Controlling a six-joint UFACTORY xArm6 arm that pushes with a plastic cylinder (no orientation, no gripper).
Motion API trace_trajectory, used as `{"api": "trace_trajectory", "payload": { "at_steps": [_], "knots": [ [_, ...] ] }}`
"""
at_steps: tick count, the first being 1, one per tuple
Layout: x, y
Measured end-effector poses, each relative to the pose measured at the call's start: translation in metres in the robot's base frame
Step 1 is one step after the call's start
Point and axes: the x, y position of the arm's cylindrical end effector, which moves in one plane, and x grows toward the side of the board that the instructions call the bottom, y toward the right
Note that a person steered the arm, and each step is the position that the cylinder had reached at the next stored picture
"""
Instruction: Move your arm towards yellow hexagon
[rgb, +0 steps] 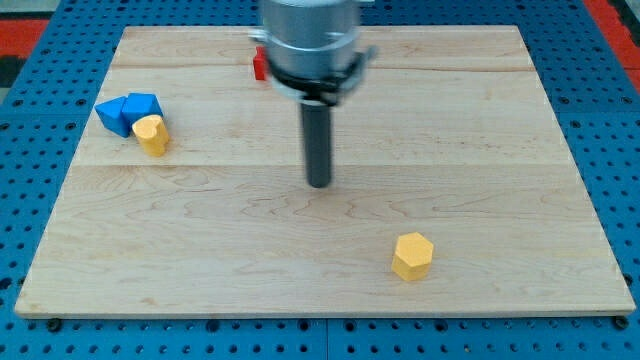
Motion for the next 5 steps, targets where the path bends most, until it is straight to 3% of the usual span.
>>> {"api": "trace_trajectory", "payload": {
  "at_steps": [1, 2, 3, 5],
  "knots": [
    [0.022, 0.087],
    [0.073, 0.129],
    [0.138, 0.124],
    [0.071, 0.040]
  ]
}}
